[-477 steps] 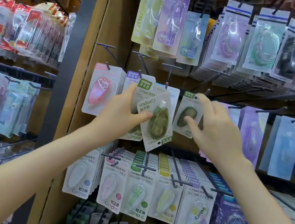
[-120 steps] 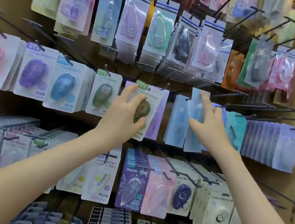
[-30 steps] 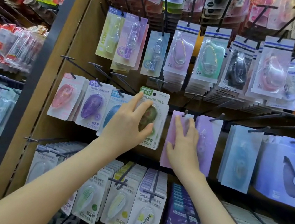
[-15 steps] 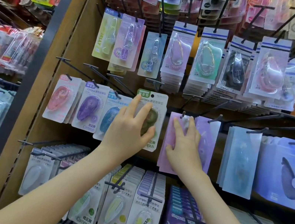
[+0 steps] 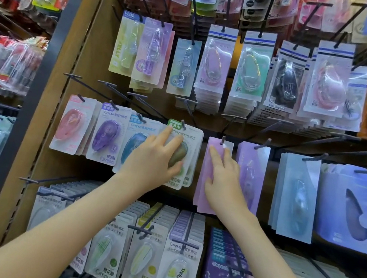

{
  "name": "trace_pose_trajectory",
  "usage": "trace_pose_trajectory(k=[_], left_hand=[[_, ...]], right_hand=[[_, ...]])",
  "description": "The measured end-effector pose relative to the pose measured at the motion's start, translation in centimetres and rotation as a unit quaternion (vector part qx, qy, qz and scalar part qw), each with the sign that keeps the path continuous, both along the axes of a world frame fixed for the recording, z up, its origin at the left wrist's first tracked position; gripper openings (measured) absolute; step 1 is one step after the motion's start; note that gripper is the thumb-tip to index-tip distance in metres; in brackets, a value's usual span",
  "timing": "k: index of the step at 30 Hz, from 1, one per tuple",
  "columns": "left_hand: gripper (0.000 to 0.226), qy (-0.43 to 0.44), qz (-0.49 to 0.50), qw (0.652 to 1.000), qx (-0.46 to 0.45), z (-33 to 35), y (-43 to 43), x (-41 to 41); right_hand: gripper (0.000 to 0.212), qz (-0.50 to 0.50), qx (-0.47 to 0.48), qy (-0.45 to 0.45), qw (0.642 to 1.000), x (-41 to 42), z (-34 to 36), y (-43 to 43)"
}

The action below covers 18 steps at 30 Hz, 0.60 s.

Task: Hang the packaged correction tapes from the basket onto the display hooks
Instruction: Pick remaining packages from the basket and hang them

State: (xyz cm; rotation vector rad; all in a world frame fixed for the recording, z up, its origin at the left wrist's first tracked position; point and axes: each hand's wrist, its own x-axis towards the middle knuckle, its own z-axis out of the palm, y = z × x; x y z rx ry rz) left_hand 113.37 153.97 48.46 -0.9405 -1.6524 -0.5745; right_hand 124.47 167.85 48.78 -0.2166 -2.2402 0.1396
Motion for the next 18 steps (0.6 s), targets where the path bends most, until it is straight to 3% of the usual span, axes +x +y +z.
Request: trace_pose_trajectory(k=[7,11,14,18], left_hand=[[0.061,-0.018,0.036,0.999,-0.021,-0.1,1.6,-1.1],[0.054,0.002,0.002,1.000,0.026,-2.5,-1.0,0.7],[0.051,-0.002,-0.010,0.997,0.072,-6.1,-5.5,1.8],[0.042,-0.045,-0.056,0.990,0.124,-12.3,-12.9,2.1]], right_hand=[[0.072,-0.014,0.007,-0.022,1.000,0.0,-0.2,-0.5],[0.072,-0.018,0.053,0.054,0.997,0.6,-1.8,-2.6],[0.067,0.060,0.056,0.101,0.992,0.5,-3.8,-7.3],[0.063,0.198,0.044,0.094,0.975,-1.3,-7.9,-15.4]])
